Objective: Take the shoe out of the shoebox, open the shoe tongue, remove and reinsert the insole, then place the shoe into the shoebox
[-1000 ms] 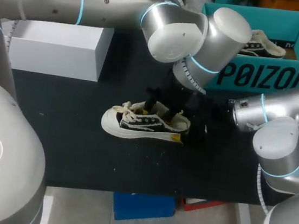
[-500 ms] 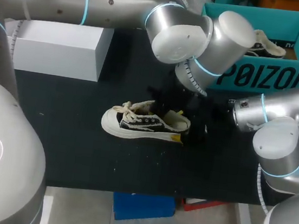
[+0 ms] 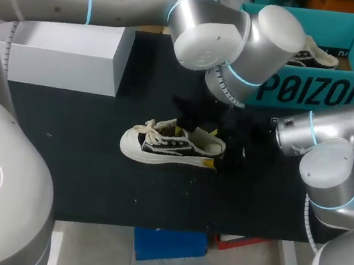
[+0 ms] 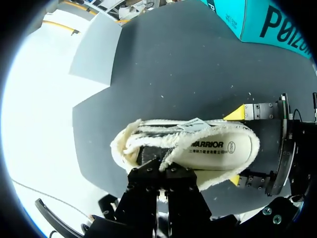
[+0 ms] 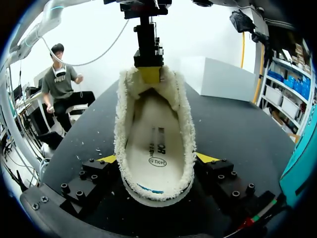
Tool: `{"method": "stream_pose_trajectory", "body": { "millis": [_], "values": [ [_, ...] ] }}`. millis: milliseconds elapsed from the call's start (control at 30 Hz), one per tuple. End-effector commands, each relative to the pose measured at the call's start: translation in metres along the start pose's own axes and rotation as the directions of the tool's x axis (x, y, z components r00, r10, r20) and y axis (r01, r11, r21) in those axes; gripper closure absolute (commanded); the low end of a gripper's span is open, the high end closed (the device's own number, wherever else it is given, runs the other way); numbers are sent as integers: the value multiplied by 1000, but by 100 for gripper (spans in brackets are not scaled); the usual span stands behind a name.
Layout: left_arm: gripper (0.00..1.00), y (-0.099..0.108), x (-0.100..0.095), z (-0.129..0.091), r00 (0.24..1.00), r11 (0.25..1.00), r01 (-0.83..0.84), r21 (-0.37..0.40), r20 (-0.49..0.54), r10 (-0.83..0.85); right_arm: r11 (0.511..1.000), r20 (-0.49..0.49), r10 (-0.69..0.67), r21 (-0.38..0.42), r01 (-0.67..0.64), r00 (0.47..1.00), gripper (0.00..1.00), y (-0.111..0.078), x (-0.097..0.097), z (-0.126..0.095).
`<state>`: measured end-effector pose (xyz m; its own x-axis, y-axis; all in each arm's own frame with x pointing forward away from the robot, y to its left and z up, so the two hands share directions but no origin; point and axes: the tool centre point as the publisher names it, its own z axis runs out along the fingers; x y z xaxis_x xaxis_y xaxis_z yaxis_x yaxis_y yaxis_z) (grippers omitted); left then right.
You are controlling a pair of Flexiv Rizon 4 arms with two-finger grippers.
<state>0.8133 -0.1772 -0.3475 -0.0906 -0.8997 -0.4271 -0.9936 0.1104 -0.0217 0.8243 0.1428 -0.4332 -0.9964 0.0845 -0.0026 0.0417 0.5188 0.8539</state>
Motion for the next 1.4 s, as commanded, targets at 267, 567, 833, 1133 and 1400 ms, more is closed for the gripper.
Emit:
{"method": "stream_pose_trajectory", "body": {
  "millis": [267, 567, 833, 1133, 1400],
  "values": [
    [100, 4, -23, -11, 999, 998, 38, 46, 12, -39, 1000, 2, 1, 1, -1, 1000, 100, -2, -1, 3],
    [100, 14, -41, -1, 995, 995, 83, 47, 46, -85, 1000, 2, 1, 1, -1, 1000, 100, -2, -1, 3],
    [100, 19, -61, -3, 989, 990, 128, 63, 62, -132, 1000, 2, 1, 1, -1, 1000, 100, -2, -1, 3],
    [100, 25, -77, 0, 984, 985, 159, 67, 69, -164, 1000, 2, 1, 1, -1, 1000, 100, -2, -1, 3],
    [100, 36, -91, 17, 976, 980, 198, 34, 81, -200, 1000, 2, 1, 1, -1, 1000, 100, -2, -1, 3]
  ]
}}
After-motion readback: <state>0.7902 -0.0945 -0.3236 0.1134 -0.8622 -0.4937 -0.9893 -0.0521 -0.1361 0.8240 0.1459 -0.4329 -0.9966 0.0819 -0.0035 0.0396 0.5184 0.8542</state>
